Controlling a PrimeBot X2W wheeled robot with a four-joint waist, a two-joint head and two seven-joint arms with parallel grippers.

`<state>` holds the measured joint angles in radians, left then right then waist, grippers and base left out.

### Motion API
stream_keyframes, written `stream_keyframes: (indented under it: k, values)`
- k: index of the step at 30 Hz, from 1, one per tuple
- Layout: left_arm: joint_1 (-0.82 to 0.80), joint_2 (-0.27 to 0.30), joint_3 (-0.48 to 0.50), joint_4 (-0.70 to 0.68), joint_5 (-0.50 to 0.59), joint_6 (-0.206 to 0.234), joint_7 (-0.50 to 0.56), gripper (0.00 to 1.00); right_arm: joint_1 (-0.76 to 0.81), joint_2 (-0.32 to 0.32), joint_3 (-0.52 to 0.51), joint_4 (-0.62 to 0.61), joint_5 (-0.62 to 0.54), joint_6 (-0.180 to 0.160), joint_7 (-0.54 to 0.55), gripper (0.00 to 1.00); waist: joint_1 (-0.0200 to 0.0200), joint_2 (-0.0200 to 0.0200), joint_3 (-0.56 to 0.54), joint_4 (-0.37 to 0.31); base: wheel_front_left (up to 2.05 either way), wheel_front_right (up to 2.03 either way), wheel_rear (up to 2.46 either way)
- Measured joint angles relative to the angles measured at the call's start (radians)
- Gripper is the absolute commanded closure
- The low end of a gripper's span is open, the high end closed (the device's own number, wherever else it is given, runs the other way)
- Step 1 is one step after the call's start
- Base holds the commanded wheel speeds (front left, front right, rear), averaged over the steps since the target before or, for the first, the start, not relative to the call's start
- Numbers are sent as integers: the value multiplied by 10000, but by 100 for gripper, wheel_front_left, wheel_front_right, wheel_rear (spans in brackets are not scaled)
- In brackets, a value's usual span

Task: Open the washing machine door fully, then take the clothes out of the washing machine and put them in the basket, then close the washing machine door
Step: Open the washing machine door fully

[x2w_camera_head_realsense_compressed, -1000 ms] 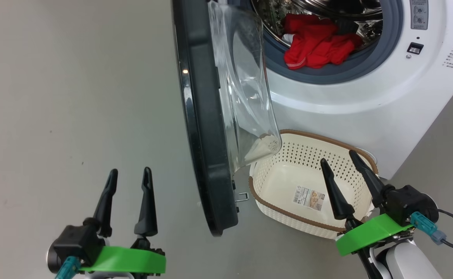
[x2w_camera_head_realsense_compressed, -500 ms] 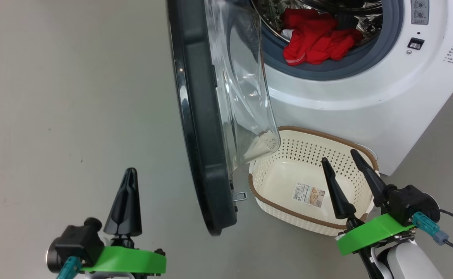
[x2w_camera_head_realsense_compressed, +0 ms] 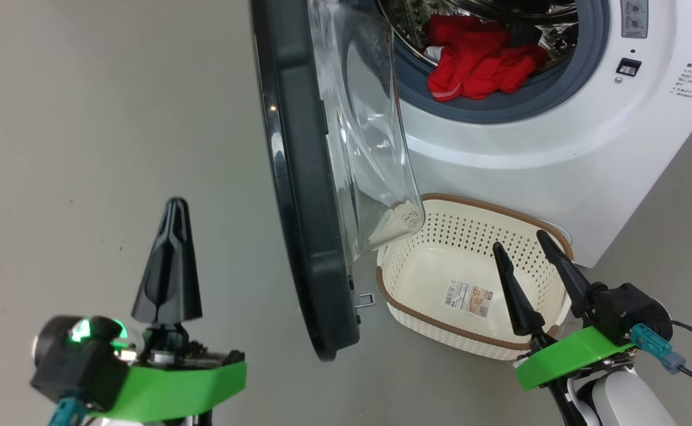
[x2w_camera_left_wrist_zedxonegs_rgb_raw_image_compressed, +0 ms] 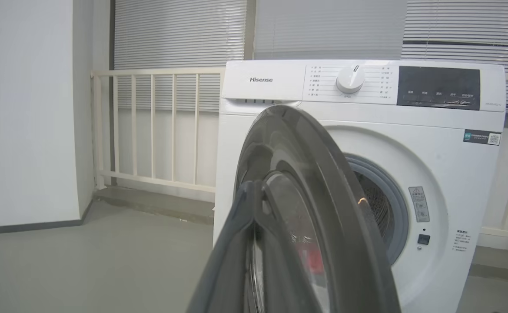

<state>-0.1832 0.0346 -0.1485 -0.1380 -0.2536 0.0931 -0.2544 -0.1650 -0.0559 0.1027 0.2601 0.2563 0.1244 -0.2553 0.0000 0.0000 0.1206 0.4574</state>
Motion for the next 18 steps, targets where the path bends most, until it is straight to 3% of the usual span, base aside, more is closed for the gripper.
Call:
stream_keyframes:
  k: [6, 13, 18]
  values:
    - [-429, 2, -249, -953, 190, -249, -25, 100, -4, 0, 0, 21, 2, 0, 0, 0, 0, 0, -1, -26, 0, 0, 0]
    - [-647, 10, -1210, -1563, 238, -370, 42, 100, -5, 2, 6, 54, 280, 0, 0, 0, 0, 0, -12, -121, 0, 0, 0]
    - [-813, 75, -2128, -1553, 318, -821, 709, 100, -16, 4, 36, 69, 414, 0, 0, 0, 1, 0, 15, -215, 0, 0, 0]
